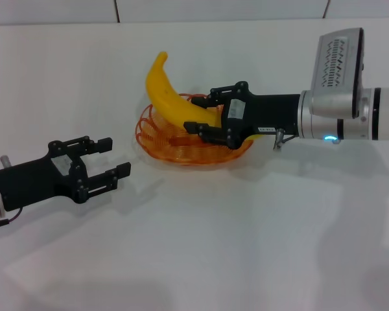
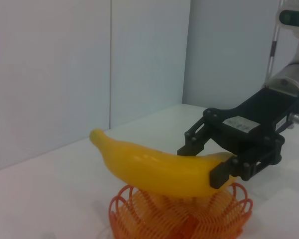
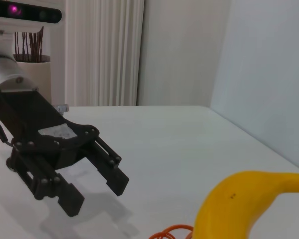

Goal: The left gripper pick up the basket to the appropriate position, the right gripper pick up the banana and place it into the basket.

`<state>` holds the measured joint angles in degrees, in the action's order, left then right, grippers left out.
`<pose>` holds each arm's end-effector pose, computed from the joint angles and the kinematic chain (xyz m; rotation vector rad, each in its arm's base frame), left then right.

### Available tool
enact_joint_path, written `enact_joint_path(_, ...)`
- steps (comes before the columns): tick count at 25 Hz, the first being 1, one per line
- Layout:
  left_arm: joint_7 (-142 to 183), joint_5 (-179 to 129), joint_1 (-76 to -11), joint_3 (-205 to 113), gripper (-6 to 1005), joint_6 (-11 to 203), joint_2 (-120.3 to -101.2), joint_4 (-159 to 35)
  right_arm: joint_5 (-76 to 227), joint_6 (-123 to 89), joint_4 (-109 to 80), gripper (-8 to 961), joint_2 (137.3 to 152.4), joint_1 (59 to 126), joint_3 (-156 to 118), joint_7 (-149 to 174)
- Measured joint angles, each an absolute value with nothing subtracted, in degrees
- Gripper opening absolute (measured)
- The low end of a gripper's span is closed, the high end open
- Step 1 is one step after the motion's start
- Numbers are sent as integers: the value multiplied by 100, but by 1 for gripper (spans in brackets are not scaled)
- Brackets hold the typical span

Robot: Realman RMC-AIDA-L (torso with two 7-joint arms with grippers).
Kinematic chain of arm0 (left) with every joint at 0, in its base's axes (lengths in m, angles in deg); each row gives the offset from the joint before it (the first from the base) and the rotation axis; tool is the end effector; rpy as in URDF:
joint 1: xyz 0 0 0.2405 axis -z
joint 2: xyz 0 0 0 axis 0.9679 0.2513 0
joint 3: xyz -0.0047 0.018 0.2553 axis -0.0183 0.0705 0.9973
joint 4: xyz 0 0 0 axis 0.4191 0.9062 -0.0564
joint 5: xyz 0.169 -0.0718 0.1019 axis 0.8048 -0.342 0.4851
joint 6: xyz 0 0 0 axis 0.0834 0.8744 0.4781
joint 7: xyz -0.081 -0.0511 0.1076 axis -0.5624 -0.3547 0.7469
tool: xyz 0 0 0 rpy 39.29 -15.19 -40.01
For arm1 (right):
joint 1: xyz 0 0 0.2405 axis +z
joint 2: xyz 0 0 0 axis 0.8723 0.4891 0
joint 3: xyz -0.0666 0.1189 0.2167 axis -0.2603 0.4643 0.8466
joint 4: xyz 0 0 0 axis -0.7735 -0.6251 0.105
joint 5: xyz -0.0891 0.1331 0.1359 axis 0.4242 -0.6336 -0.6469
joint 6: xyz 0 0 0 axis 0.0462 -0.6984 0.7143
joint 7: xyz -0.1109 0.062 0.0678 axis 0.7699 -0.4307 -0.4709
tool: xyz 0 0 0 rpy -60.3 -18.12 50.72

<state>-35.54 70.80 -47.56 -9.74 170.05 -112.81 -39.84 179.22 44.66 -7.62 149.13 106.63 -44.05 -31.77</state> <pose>-0.2976 0.3130 -0.0229 -2.6300 -0.4254 -0.6596 0.2330 0.3731 -0.0661 -2.7244 0.1461 0.5301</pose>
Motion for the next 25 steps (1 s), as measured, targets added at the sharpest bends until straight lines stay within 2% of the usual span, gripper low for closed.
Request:
enact_joint_path(12, -3551, 7051, -4827, -975, 639, 17005, -11277, -3985, 17837, 4710, -722, 509, 14897, 10598, -4394, -3227)
enact_joint_path(15, -3551, 7050, -4850, -985, 639, 17006, -11271, -3985, 17715, 5284, -469, 616, 14848, 10374, -4395, -3284)
enact_joint_path(20, -3540, 7056, -4876, -1008, 638, 17005, -11262, -3985, 17549, 6476, 698, 826, 14811, 9498, -4397, -3793)
enact_joint_path(23, -3533, 7045, -4912, -1015, 638, 17005, -11262, -3985, 17321, 6746, 1008, 820, 14705, 9027, -4397, -3919)
enact_joint_path(25, -3533, 7044, -4939, -1018, 637, 17004, -11262, -3985, 17252, 6815, 1009, 816, 14578, 8771, -4398, -3931)
